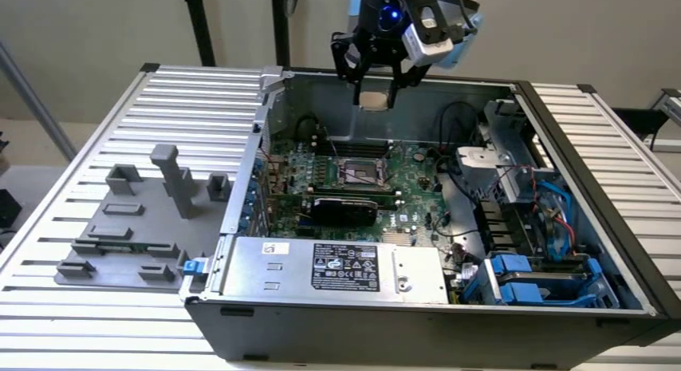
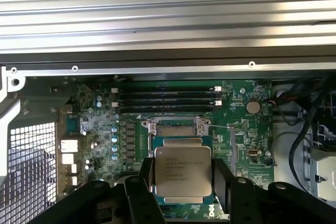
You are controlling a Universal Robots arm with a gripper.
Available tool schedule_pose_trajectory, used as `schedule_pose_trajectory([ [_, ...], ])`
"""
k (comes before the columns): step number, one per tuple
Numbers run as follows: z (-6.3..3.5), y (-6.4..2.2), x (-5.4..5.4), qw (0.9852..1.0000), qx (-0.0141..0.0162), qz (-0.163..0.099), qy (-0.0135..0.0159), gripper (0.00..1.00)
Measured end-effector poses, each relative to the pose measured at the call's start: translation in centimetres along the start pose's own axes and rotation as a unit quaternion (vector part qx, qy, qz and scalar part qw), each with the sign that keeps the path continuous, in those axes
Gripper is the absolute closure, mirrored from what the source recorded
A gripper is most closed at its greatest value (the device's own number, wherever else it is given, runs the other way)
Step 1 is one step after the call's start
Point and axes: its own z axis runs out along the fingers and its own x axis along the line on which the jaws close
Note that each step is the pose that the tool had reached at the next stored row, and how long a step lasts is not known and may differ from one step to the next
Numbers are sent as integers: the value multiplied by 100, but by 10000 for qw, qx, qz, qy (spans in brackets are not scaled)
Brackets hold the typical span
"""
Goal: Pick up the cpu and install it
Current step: 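Pick up the cpu and move it towards the insertion slot, then place the cpu into insertion slot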
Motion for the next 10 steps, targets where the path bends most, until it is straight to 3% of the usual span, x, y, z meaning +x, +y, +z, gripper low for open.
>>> schedule_pose_trajectory([
  [10,0,1,-1,10000,0,0,0,45],
])
